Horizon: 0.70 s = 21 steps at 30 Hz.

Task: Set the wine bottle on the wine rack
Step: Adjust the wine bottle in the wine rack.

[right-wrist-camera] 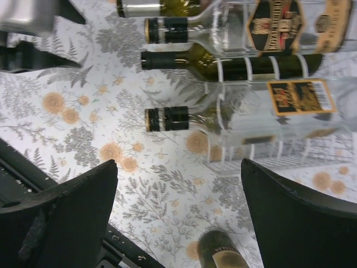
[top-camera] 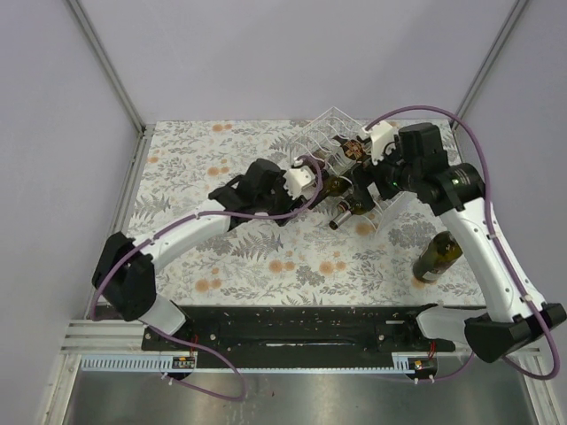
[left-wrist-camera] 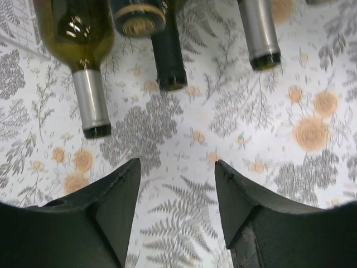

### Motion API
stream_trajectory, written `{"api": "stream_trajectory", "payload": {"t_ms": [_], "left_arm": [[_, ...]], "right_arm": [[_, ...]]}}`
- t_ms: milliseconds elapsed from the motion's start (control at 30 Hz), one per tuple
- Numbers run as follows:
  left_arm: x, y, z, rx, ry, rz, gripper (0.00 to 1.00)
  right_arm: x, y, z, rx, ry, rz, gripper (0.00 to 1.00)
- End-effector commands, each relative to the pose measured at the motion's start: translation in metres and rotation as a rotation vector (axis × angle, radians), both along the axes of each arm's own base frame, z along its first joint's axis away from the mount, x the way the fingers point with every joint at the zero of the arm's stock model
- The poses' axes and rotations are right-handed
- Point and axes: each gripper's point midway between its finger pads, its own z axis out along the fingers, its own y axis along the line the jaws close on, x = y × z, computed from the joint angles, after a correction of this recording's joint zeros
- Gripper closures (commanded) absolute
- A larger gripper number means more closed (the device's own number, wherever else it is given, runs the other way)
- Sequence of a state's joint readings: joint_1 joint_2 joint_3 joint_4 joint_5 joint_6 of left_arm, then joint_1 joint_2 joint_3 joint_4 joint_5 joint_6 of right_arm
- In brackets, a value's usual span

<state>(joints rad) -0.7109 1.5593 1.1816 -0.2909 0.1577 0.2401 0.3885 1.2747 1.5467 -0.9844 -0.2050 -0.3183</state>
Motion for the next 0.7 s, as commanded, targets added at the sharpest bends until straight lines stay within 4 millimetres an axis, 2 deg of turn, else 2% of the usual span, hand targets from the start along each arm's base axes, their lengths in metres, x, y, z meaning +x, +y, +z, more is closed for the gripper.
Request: {"api": "stream_trajectory", "payload": {"t_ms": [0, 133, 233, 400, 500, 667], "left_arm": [[-0.032, 0.031, 0.008, 0.077, 0.009, -0.097, 0.4], [-0.047, 0.054, 0.014, 0.119, -0.016, -0.177, 0.39], [-0.054, 0.062, 0.02, 0.123, -0.006, -0.222, 0.38], [-0.051, 0.06, 0.032, 0.104, -0.006, -0.239, 0.38], [-0.046, 0.057, 0.032, 0.11, -0.007, -0.234, 0.38], [-0.039, 0.055, 0.039, 0.113, -0.013, -0.224, 0.38]], "right_arm": [[-0.006, -0.04, 0.028, -0.092, -0.145, -0.126, 0.01], [-0.022, -0.072, 0.039, -0.162, -0.23, -0.205, 0.0], [-0.037, -0.088, 0.041, -0.172, -0.263, -0.237, 0.01], [-0.059, -0.112, 0.04, -0.172, -0.314, -0.304, 0.01], [-0.075, -0.131, 0.047, -0.174, -0.37, -0.364, 0.0], [-0.089, -0.156, 0.034, -0.222, -0.382, -0.461, 0.01]]}}
